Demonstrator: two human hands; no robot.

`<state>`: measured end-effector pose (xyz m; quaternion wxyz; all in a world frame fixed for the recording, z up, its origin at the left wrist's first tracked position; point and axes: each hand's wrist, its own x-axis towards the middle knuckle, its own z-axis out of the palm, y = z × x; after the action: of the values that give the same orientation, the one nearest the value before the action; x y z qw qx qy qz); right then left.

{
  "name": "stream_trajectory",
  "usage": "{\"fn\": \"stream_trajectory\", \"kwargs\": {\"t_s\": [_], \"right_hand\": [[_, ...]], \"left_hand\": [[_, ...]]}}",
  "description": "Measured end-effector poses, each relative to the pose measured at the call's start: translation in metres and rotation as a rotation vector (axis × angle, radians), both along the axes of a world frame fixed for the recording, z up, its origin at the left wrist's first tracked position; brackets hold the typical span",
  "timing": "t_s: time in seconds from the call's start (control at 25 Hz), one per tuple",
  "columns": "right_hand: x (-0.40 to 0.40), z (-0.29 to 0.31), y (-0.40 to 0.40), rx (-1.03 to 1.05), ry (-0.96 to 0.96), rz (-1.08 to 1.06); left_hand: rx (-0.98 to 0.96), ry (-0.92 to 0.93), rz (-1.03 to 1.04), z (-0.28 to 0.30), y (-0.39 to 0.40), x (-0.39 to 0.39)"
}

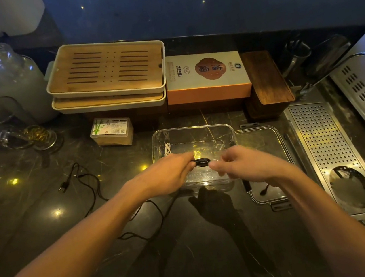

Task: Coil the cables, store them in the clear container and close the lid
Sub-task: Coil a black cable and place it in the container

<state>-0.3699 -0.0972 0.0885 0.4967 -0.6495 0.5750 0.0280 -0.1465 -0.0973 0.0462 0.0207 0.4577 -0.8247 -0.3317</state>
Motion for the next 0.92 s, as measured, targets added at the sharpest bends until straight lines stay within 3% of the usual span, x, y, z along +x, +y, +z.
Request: {"fn": "stream_trajectory", "kwargs": {"t_s": [0.12,0.28,0.36,0.48,0.6,0.72,0.8,0.92], "right_hand": [[-0.001,0.026,-0.006,-0.172,0.004,0.148],[0.007,0.034,-0.028,-0.312,-0.139,0.167],[0.004,0.02,-0.037,-0.23,-0.331,0.05],[0.0,-0.011,-0.031,0.048,-0.637,-0.221],[0.003,-0.037,-0.01,0.235,-0.79,-0.353],[0.003,-0.044,0.009,0.145,-0.649,-0.332],[0.001,-0.035,0.016,-0.097,-0.4,-0.219],[0.005,-0.009,0.02,-0.344,-0.071,0.091]], "left_hand": [[0.066,0.025,-0.063,-0.002,-0.001,-0.002],[0.141,0.229,-0.188,0.015,0.003,-0.016],[0.209,0.389,-0.138,0.029,0.003,-0.018],[0.332,0.632,-0.002,0.043,0.002,-0.014],[0.4,0.838,0.19,0.038,-0.001,-0.011],[0.372,0.805,0.437,0.023,-0.004,-0.012],[0.225,0.583,0.494,0.012,-0.005,-0.013],[0.018,0.253,0.372,0.002,-0.004,-0.014]]}}
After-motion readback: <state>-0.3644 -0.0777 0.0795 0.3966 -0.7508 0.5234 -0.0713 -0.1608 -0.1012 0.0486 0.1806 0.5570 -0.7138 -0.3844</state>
